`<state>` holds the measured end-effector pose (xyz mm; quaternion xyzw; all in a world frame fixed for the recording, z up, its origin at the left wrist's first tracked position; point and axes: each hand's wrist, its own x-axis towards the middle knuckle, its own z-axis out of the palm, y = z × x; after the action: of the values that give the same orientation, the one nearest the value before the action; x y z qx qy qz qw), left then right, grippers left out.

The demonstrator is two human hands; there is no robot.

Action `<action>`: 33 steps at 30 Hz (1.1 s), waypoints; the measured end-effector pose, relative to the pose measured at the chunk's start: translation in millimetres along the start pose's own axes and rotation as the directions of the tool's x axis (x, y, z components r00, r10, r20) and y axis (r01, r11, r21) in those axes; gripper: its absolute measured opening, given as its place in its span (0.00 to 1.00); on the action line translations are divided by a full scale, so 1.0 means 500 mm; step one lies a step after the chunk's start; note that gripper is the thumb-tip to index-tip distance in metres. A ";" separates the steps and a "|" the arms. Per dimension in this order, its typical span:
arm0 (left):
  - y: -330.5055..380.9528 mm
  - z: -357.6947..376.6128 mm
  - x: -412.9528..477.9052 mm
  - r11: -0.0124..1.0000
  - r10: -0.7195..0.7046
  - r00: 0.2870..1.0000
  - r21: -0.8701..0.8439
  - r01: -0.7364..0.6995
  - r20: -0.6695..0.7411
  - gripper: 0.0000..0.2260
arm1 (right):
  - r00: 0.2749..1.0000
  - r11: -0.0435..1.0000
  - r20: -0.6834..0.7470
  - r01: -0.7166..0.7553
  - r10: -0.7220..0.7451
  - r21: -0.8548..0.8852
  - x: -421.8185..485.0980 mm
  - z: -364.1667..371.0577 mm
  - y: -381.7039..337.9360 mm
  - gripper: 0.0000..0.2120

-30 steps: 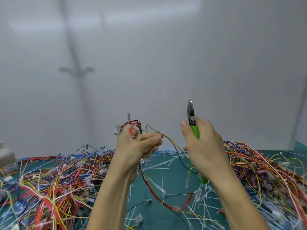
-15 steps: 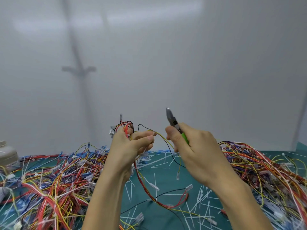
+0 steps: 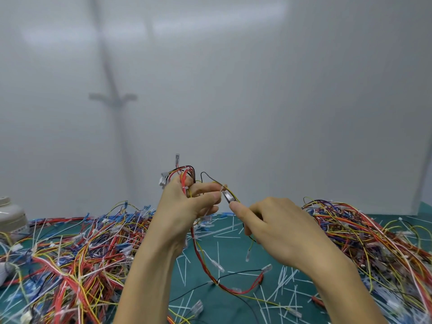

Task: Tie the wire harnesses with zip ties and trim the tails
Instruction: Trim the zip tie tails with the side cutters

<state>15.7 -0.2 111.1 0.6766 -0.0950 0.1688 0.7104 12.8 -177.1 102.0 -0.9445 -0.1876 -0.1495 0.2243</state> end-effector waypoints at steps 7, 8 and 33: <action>0.000 0.001 0.000 1.000 0.012 0.999 0.019 -0.012 0.036 0.20 | 0.999 0.999 -0.039 0.028 -0.029 -0.037 0.001 -0.002 0.001 0.40; -0.001 0.002 0.001 1.000 0.012 0.999 0.022 -0.012 0.035 0.20 | 0.999 0.999 -0.039 0.031 -0.032 -0.043 0.001 -0.002 0.002 0.40; -0.001 -0.002 -0.001 0.998 0.006 0.996 0.058 -0.011 0.084 0.19 | 0.997 1.000 -0.077 0.025 -0.025 -0.005 0.000 -0.007 0.007 0.42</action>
<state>15.4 0.9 110.3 0.7032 -0.1226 0.1462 0.6849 13.6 -181.8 103.5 -0.9360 -0.1904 -0.1891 0.2277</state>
